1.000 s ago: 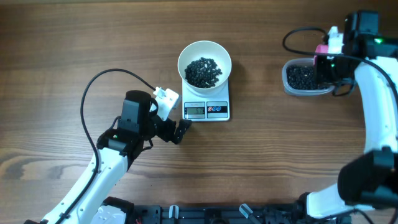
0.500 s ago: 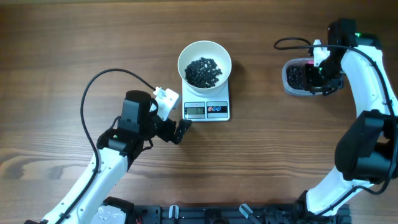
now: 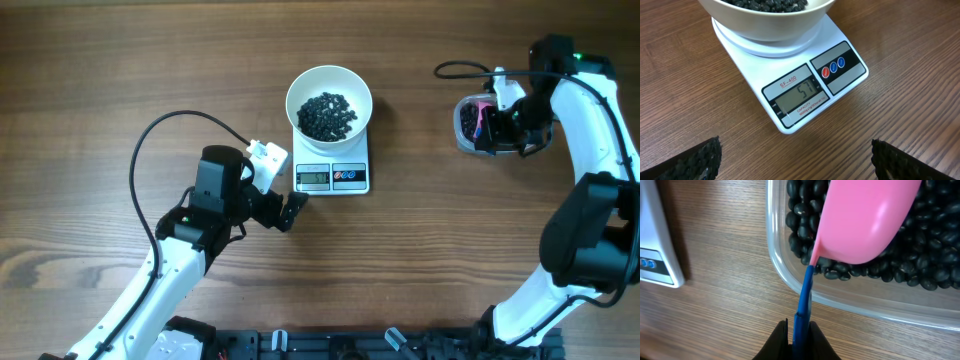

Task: Scoop item into bowl and weigh 150g on scale
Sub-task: 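Dip the pink scoop into the bean tub with the right gripper, then swing the filled scoop over the white bowl and tip beans in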

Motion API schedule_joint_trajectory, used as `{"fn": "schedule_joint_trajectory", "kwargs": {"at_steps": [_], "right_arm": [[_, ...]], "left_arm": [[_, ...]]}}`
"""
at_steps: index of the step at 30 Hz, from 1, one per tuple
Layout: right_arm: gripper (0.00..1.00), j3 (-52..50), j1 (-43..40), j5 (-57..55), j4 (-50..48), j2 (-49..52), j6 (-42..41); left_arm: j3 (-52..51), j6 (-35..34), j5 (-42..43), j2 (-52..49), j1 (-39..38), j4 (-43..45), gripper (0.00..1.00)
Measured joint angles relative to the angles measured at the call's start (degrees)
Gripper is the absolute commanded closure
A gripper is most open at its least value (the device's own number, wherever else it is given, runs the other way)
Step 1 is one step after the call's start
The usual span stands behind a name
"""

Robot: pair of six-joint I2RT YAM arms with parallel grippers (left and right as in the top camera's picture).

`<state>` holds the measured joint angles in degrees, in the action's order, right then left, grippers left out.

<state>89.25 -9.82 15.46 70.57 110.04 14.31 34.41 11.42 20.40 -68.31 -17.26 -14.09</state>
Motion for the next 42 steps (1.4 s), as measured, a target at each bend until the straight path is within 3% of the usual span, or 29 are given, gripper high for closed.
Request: {"fn": "schedule_joint_trajectory", "kwargs": {"at_steps": [13,18,34,42], "right_arm": [[0.96,0.0,-14.9,17.9,0.6,0.0,1.0],[0.96,0.0,-18.8,23.2,3.9,0.0,5.0],[0.96,0.0,-18.3,41.5,12.0,0.0,18.9],[0.96,0.1,-6.6,43.7,11.4,0.0,19.1]], "left_arm": [[0.0,0.0,0.0,0.0,0.0,0.0,0.0],[0.0,0.0,0.0,0.0,0.0,0.0,0.0],[0.0,0.0,0.0,0.0,0.0,0.0,0.0],[0.0,0.0,0.0,0.0,0.0,0.0,0.0]]}}
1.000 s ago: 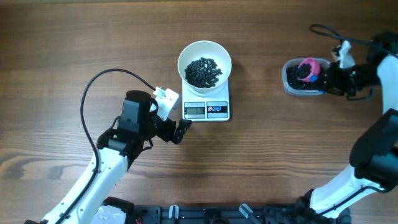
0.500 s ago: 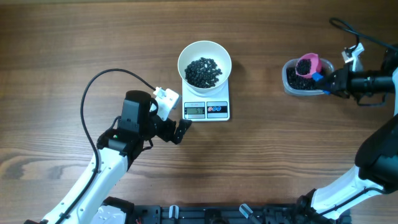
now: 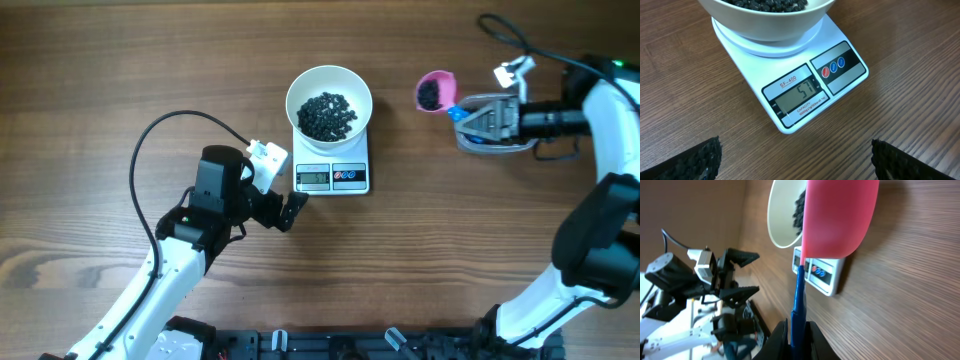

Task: Scoop item into bowl and weigh 150g on scale
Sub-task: 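Swing the filled scoop over the white bowl and tip beans in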

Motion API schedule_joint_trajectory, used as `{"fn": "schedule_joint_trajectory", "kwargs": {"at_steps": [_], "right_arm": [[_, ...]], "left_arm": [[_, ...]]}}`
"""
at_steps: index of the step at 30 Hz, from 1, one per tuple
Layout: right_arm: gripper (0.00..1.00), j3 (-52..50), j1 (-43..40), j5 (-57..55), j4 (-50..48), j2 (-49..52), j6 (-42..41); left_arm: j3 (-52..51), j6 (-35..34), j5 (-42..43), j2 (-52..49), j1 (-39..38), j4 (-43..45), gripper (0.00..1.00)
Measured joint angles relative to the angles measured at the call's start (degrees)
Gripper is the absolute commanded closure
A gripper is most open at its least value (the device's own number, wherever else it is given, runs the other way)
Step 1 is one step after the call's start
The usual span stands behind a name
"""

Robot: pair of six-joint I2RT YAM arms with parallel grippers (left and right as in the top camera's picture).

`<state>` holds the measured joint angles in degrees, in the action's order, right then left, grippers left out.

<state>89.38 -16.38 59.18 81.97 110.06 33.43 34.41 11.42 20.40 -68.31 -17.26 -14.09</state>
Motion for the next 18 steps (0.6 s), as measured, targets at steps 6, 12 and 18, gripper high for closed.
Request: {"fn": "schedule_joint_trajectory", "kwargs": {"at_steps": [6,12,18], "right_arm": [[0.96,4.2,11.8,-1.4,-6.1,0.0,-7.7],[0.96,7.4,25.8,-13.5,-13.7,0.0,-18.9],[0.96,12.1,38.8,-37.6,-16.4,0.0,-26.8]], "left_arm": [[0.0,0.0,0.0,0.0,0.0,0.0,0.0],[0.0,0.0,0.0,0.0,0.0,0.0,0.0],[0.0,0.0,0.0,0.0,0.0,0.0,0.0]]}}
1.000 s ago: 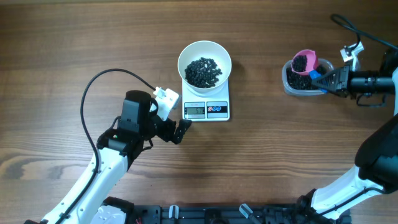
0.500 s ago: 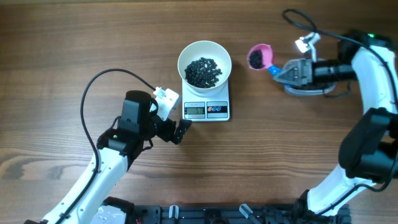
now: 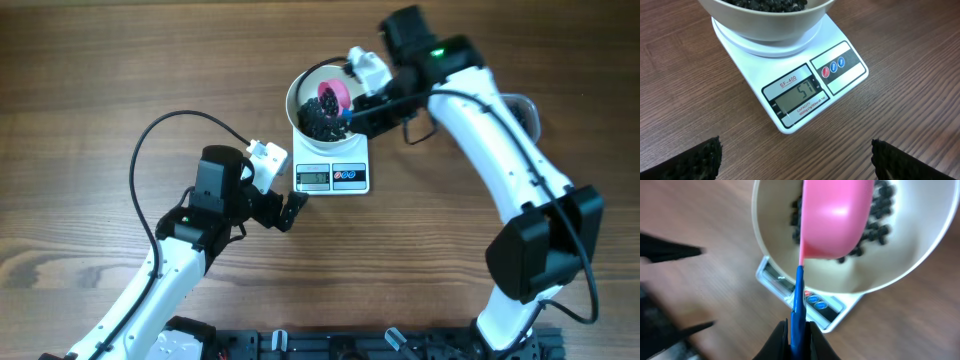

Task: Scoop item into bowl and weigh 150g on scale
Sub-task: 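Swing the filled scoop over the white bowl and tip beans in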

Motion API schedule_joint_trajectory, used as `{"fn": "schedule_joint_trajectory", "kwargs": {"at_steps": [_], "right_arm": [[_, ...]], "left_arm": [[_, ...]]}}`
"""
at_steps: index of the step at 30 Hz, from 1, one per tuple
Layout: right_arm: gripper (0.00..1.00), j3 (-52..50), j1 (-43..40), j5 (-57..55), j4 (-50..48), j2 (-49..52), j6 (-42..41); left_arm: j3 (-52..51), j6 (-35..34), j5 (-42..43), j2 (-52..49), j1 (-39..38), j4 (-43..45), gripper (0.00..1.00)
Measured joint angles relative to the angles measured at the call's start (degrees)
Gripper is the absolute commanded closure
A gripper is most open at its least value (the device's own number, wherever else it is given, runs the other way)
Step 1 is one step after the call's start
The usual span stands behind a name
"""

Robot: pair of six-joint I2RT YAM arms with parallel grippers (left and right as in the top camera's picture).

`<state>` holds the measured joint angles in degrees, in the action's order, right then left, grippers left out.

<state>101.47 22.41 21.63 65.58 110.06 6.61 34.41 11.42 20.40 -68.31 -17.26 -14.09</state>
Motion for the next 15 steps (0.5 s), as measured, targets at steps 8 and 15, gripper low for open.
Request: {"fn": "schedule_joint_trajectory", "kwargs": {"at_steps": [8,15], "right_arm": [[0.96,0.2,14.3,-31.7,-1.8,0.0,-2.5],[0.96,0.2,14.8,-34.6,-2.8,0.0,-2.5]], "left_arm": [[0.0,0.0,0.0,0.0,0.0,0.0,0.0],[0.0,0.0,0.0,0.0,0.0,0.0,0.0]]}}
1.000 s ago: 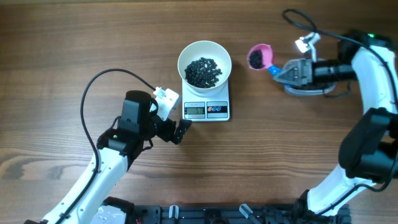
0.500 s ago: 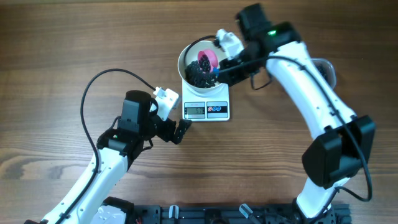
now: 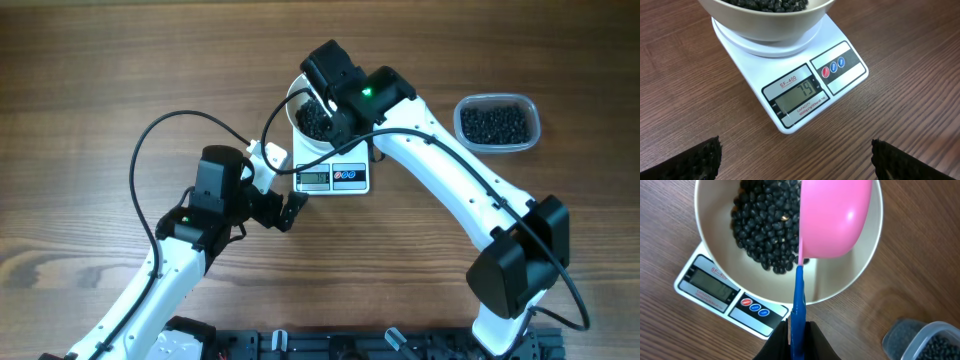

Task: Scoop item into bowl and weigh 150g on scale
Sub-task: 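Swing the filled scoop over the white bowl and tip beans in, then move the scoop back to the tub and scoop black beans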

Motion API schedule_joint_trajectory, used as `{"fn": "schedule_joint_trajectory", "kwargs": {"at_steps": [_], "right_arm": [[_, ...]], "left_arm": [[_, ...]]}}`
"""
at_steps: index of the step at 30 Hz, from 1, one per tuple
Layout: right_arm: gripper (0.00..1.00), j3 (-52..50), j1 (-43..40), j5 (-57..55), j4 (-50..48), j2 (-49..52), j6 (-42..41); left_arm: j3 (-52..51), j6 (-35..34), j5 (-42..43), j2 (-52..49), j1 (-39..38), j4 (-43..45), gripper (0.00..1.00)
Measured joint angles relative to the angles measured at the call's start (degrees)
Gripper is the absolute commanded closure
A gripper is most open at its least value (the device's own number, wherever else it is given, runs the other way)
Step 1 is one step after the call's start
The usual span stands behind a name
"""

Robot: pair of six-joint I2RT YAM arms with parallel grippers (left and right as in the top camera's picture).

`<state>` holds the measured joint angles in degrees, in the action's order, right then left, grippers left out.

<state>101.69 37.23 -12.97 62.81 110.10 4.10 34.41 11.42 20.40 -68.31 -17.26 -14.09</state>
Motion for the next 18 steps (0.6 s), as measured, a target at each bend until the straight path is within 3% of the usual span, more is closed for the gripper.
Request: {"fn": "schedule_joint_trajectory", "kwargs": {"at_steps": [6,12,15,18], "right_arm": [[0.96,0.0,-5.4,8.0,0.5,-2.3,0.2],[0.96,0.6,-24.1,11.6,8.4,-15.1,0.0],[0.96,0.6,-33.6,9.7,11.7,-16.2,-1.2],[0.96,-1.7,-37.9,5.1,12.0,-15.9,-3.1]], "left_arm": [[0.0,0.0,0.0,0.0,0.0,0.0,0.0],[0.0,0.0,0.0,0.0,0.0,0.0,0.0],[0.0,0.0,0.0,0.0,0.0,0.0,0.0],[0.0,0.0,0.0,0.0,0.0,0.0,0.0]]}}
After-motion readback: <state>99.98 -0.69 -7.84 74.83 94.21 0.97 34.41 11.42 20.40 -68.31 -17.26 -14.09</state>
